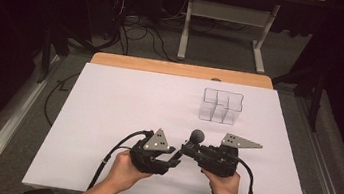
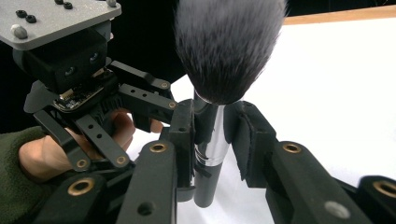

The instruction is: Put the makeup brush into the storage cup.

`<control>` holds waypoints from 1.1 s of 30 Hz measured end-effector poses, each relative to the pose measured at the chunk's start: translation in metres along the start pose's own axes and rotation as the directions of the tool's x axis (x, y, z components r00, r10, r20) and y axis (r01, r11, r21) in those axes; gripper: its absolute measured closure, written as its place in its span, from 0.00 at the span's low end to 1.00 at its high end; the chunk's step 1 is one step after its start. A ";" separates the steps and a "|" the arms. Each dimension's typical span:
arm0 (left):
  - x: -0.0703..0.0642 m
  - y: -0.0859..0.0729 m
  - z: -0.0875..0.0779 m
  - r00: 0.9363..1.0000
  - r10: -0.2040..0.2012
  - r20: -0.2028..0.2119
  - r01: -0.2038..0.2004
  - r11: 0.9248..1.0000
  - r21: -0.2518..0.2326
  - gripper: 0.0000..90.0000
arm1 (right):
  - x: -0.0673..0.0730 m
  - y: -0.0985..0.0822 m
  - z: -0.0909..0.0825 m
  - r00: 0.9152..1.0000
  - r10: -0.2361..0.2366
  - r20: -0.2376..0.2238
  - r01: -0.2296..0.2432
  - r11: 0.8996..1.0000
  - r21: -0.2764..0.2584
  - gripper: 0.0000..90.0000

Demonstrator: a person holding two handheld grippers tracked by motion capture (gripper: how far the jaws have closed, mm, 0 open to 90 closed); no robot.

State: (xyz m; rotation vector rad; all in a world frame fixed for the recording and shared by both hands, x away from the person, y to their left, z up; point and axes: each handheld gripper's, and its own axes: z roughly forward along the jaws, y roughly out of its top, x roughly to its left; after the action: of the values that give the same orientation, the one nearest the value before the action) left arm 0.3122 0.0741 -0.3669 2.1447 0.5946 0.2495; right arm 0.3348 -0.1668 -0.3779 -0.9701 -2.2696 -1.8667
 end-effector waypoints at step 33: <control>0.026 -0.007 -0.049 0.994 -0.104 -0.034 0.098 0.984 -0.146 0.38 | 0.000 0.005 -0.009 0.997 -0.042 0.061 0.041 0.999 0.017 0.81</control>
State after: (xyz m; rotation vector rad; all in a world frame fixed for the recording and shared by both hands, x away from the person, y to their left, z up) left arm 0.3139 0.1252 -0.3434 1.9684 0.6864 0.2738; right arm 0.3341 -0.1747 -0.3715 -0.9992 -2.3535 -1.8570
